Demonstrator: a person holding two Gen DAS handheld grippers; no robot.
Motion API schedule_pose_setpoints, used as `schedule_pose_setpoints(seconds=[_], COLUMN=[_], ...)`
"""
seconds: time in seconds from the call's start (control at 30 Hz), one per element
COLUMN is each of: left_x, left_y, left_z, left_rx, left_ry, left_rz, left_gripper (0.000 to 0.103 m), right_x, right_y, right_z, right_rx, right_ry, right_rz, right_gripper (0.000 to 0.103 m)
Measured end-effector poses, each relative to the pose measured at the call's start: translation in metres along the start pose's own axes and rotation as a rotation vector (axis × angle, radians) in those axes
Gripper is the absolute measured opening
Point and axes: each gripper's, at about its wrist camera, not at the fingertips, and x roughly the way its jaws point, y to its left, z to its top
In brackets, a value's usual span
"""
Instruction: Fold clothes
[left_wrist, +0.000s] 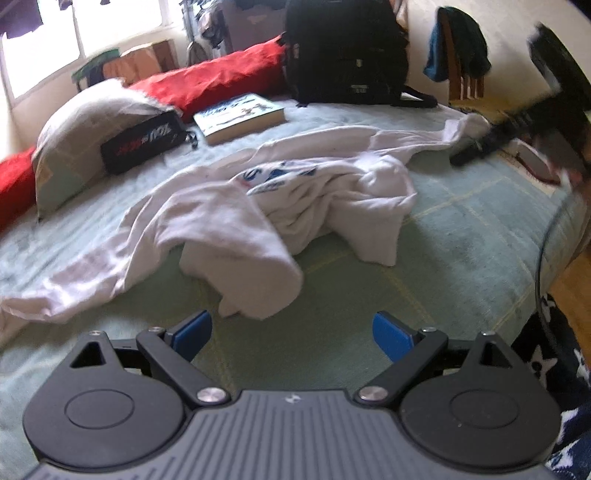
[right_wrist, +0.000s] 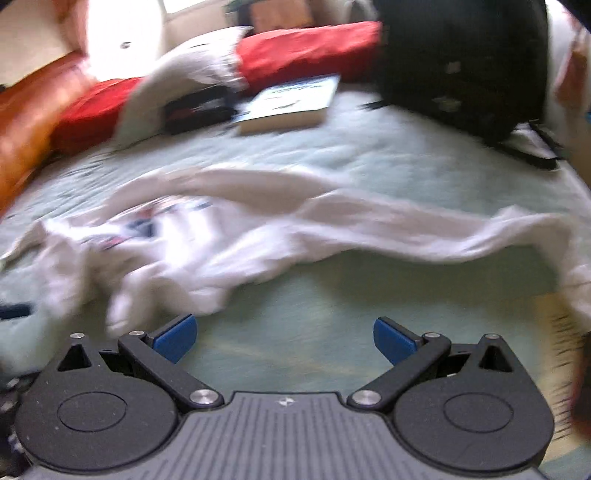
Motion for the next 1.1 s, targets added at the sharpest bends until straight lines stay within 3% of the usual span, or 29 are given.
schedule_pose_setpoints(seconds=[0.27,0.47,0.67,0.77,0.9,1.07,1.1], left_x=[0.007,0.04,0.035,0.024,0.03,0.047,0.049], left_y=[0.01,0.013,0.014,0.014,0.012,0.004,0.002], left_z=[-0.012,-0.025,-0.023,-0.014,-0.005,-0.008,-0.008], left_rx=[-0.031,-0.048,0.01,0.072,0.099,0.124,0.134], left_ry=[-0.058,0.025,-0.062,-0.155,-0.164,-0.155,-0.157], left_rz=[-0.067,-0.103,-0.077,-0.016,0.02,0.035,0.043], left_gripper=[0.094,0.095,0.097,0.09,0.05,0.044,0.037], right_x=[0.041,0.039,0.033,0.029,0.041,0.065,0.068], right_y=[0.048,0.045,0.061,0.063,0.067,0.073,0.074], right_z=[-0.042,-0.071,-0.072,-0.063,-0.047,-0.039,-0.038], right_rx=[0.012,-0.044,-0.096,-0.087,-0.082,-0.067,-0.065], right_ry=[0.064,-0.077,-0.136,-0.199,-0.203,-0.182,-0.179], right_rz=[0.159,0.177,0.135,0.191,0.218,0.23,0.226], right_gripper=[0.103,0.103,0.103,0.092,0.068,0.058,0.055])
